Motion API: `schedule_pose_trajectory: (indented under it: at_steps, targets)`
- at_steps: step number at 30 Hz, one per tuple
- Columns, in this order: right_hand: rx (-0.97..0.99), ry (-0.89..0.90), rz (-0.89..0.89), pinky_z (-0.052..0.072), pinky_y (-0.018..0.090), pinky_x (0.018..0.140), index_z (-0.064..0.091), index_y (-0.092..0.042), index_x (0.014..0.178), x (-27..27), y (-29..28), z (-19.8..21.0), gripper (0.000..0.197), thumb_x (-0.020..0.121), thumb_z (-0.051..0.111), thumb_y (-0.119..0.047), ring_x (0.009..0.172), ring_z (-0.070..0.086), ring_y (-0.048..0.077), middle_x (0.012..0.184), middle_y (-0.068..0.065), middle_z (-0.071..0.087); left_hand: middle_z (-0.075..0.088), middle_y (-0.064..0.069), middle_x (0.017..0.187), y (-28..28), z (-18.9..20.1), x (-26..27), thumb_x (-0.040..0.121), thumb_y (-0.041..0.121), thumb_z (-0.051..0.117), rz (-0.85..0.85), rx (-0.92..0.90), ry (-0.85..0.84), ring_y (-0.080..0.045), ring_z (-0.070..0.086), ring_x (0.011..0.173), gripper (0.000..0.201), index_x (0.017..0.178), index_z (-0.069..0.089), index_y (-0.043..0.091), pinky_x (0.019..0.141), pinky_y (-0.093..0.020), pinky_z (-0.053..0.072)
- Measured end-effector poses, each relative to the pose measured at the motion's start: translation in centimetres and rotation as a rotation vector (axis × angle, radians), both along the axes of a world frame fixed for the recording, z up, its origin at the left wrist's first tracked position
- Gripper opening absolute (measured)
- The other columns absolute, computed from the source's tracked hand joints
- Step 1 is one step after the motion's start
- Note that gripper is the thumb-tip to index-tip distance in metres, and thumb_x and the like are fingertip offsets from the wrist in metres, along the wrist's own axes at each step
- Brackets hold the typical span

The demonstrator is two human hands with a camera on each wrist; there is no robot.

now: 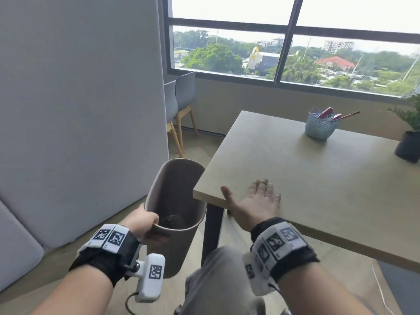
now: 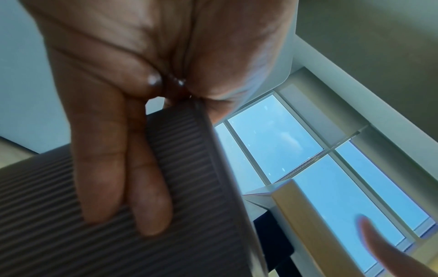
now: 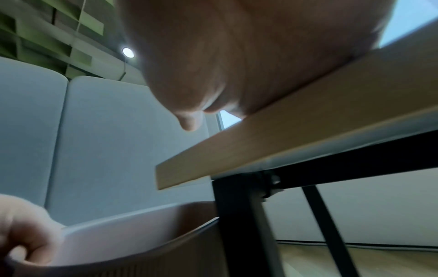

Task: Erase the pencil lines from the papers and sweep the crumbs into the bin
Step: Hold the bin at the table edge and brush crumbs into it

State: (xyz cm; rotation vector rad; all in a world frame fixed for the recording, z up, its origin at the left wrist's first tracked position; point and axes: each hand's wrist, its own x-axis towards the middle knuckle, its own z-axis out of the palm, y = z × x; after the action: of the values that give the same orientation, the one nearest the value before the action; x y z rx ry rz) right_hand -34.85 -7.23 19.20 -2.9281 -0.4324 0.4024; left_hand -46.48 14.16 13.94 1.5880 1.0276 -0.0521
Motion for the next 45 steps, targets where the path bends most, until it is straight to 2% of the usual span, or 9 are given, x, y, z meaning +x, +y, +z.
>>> schedule_pose_trajectory:
  at_steps: [5, 9, 15, 23, 26, 32, 36, 40, 45]
  targets:
    - [0.176, 0.047, 0.252, -0.010, 0.044, 0.118, -0.005, -0.007, 0.153, -0.9, 7.0, -0.1, 0.100, 0.085, 0.014, -0.078, 0.148, -0.012, 0.027, 0.160, 0.013, -0.011, 0.066, -0.029, 0.065, -0.3, -0.1, -0.6, 0.086, -0.008, 0.028, -0.020, -0.042, -0.044, -0.038, 0.067, 0.052, 0.046, 0.126, 0.029, 0.013, 0.049, -0.042, 0.055]
    - [0.877, 0.066, 0.239, 0.010, 0.044, 0.120, 0.023, -0.022, 0.152, 0.0, 6.4, 1.2, 0.075, 0.092, 0.042, -0.062, 0.146, 0.017, 0.015, 0.160, 0.000, 0.019, 0.065, -0.030, 0.066, -0.1, -0.4, -0.5, 0.086, -0.008, 0.028, -0.025, -0.074, -0.040, -0.039, 0.068, 0.055, 0.044, 0.126, 0.029, 0.012, 0.056, -0.045, 0.056]
    - [0.157, 0.044, -0.218, -0.010, 0.049, 0.117, -0.001, -0.009, 0.154, 3.1, 0.3, 0.6, 0.093, 0.088, 0.006, -0.074, 0.148, -0.011, 0.026, 0.161, 0.014, -0.009, 0.064, -0.025, 0.057, 0.1, -0.8, -0.4, 0.086, -0.008, 0.028, -0.038, -0.093, -0.035, -0.037, 0.068, 0.053, 0.029, 0.112, 0.031, 0.006, 0.059, -0.042, 0.056]
    - [0.507, 0.220, 0.713, -0.001, 0.048, 0.119, 0.035, -0.031, 0.147, -1.9, 9.9, 1.0, 0.056, 0.099, 0.025, -0.057, 0.147, 0.012, 0.015, 0.158, -0.003, 0.026, 0.066, -0.032, 0.069, 0.5, -1.3, -0.4, 0.085, -0.006, 0.029, -0.066, -0.124, -0.045, -0.037, 0.068, 0.055, 0.042, 0.126, 0.032, -0.001, 0.059, -0.043, 0.057]
    - [0.916, -0.072, 0.423, 0.022, 0.053, 0.114, 0.052, -0.030, 0.136, -1.3, 7.1, 1.4, 0.053, 0.091, 0.044, -0.057, 0.133, 0.043, 0.015, 0.140, -0.001, 0.052, 0.066, -0.031, 0.067, 0.5, -1.3, -0.3, 0.084, -0.007, 0.029, -0.068, -0.103, -0.046, -0.038, 0.068, 0.056, 0.040, 0.124, 0.033, 0.000, 0.062, -0.045, 0.057]
    - [0.138, 0.016, -0.252, -0.007, 0.052, 0.117, 0.001, -0.009, 0.154, 2.5, -0.7, 1.0, 0.092, 0.089, 0.009, -0.073, 0.148, -0.009, 0.028, 0.161, 0.015, -0.008, 0.064, -0.026, 0.059, 0.0, -0.8, -0.5, 0.085, -0.008, 0.029, -0.049, -0.097, -0.064, -0.038, 0.068, 0.056, 0.035, 0.117, 0.033, 0.004, 0.073, -0.053, 0.054]
    - [0.168, -0.008, 0.195, -0.010, 0.052, 0.117, 0.005, -0.015, 0.155, -1.4, 4.8, -0.5, 0.092, 0.086, 0.009, -0.077, 0.148, -0.008, 0.023, 0.162, 0.008, -0.003, 0.065, -0.028, 0.062, -0.2, -0.8, -0.6, 0.085, -0.007, 0.029, -0.049, -0.093, -0.062, -0.037, 0.068, 0.055, 0.038, 0.122, 0.033, 0.002, 0.064, -0.048, 0.056]
    - [0.839, 0.280, 0.809, 0.020, 0.043, 0.117, 0.048, -0.028, 0.140, -5.7, 7.1, 0.3, 0.050, 0.096, 0.042, -0.050, 0.138, 0.032, 0.001, 0.149, -0.006, 0.043, 0.066, -0.028, 0.075, -0.3, -0.8, -0.5, 0.092, 0.001, 0.029, -0.042, -0.109, -0.070, -0.037, 0.067, 0.055, 0.039, 0.130, 0.034, 0.008, 0.064, -0.047, 0.056]
    - [0.405, -0.214, 0.002, 0.000, 0.052, 0.118, 0.021, -0.015, 0.153, -0.2, 1.4, 1.9, 0.082, 0.091, 0.021, -0.069, 0.147, 0.011, 0.015, 0.159, 0.007, 0.019, 0.064, -0.029, 0.063, -0.3, -0.5, -0.8, 0.085, -0.008, 0.028, -0.046, -0.094, -0.068, -0.039, 0.067, 0.056, 0.046, 0.129, 0.031, 0.006, 0.068, -0.051, 0.055]
